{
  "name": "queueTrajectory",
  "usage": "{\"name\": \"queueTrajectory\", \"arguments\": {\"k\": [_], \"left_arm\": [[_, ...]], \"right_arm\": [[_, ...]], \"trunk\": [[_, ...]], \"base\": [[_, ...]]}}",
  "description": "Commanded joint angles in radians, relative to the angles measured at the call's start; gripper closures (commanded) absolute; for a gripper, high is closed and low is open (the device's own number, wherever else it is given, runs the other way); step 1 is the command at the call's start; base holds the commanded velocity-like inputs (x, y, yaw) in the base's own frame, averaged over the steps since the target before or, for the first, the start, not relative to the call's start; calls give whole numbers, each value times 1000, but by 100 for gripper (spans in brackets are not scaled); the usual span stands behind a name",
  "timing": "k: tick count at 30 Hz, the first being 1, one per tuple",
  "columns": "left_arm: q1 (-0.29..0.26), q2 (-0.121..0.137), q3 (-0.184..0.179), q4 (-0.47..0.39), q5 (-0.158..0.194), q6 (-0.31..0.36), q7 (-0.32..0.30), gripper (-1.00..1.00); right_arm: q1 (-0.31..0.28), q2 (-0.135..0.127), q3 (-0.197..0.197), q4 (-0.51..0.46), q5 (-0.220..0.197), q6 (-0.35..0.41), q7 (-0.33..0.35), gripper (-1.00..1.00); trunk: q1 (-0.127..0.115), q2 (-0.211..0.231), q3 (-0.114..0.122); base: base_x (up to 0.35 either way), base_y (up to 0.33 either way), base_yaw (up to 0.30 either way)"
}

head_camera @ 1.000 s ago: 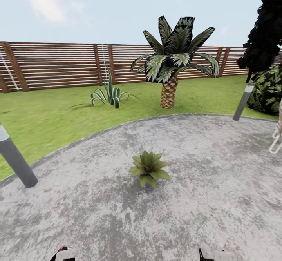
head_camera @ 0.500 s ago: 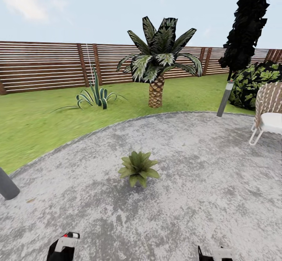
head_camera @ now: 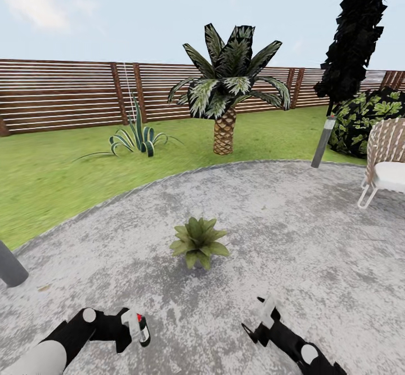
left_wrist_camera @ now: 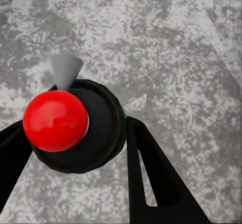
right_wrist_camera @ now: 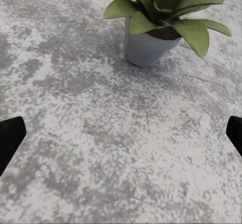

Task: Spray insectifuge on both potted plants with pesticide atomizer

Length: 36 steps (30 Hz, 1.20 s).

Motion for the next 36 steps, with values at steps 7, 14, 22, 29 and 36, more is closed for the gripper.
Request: {"name": "queueTrajectory", "arguments": {"k": [7, 14, 22, 29, 36], "left_arm": [[-12, -32, 9, -2, -145, 7, -93, 100], [-13, -35, 8, 0, -186, 11, -99, 100], [-13, -53, -20, 1, -228, 16, -97, 100], [-13, -107, -70, 1, -236, 17, -91, 100], [-13, -130, -111, 0, -235, 16, -89, 100]], "right_arm": [[-34, 44, 3, -4, 129, 63, 88, -100], [-37, 95, 7, -5, 153, 81, 96, -100], [-37, 116, 108, -5, 152, 81, 97, 100], [-37, 168, 135, -12, 154, 81, 195, 100], [-37, 214, 139, -25, 153, 81, 223, 100]], "trunk": [[0, 0, -1], [0, 0, -1], [0, 0, -1], [0, 0, -1], [0, 0, -1]], "base": [[0, 0, 0], [0, 0, 0], [0, 0, 0], [0, 0, 0], [0, 0, 0]]}}
